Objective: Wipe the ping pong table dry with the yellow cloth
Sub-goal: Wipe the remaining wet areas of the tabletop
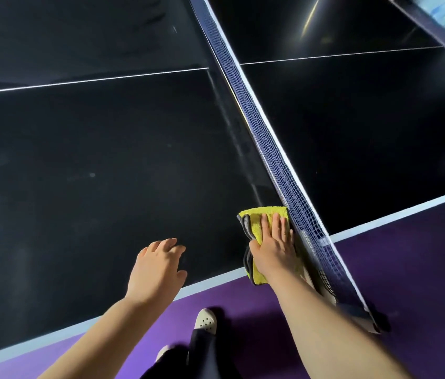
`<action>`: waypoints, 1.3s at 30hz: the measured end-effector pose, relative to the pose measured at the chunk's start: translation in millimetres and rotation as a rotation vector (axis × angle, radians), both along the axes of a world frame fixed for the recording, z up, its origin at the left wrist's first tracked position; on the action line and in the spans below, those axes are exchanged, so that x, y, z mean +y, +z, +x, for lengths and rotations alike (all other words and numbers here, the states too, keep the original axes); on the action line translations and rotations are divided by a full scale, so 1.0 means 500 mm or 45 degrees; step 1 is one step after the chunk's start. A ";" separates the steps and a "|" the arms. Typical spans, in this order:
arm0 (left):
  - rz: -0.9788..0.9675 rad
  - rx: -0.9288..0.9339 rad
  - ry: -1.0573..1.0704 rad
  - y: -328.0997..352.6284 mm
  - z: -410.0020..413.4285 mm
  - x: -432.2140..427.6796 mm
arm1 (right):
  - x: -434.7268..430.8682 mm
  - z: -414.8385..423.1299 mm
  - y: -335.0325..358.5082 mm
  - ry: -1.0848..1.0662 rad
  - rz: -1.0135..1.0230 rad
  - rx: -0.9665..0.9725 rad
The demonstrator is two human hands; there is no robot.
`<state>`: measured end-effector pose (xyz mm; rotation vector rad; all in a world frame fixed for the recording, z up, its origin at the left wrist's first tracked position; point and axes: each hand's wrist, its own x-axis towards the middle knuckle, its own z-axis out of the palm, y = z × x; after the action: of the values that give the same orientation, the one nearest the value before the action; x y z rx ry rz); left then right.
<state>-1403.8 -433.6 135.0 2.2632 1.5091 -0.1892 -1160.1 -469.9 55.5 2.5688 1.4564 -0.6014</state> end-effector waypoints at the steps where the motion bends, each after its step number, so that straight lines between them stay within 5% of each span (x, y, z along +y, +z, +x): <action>1: 0.006 -0.012 -0.001 0.003 -0.009 -0.001 | -0.004 -0.007 0.005 -0.003 -0.019 0.001; 13: 0.020 -0.014 0.028 -0.021 -0.038 0.057 | 0.085 -0.001 0.017 0.041 -0.115 -0.070; 22: -0.006 -0.038 0.148 -0.047 0.104 0.308 | 0.461 0.098 -0.010 0.165 -0.020 -0.014; 39: 0.327 -0.024 0.296 -0.108 0.184 0.695 | 1.148 0.144 -0.052 0.232 0.193 -0.047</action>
<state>-1311.6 -86.3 80.9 2.2438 1.8614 0.0993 -1087.9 104.0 29.5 2.5007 1.7615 -0.4315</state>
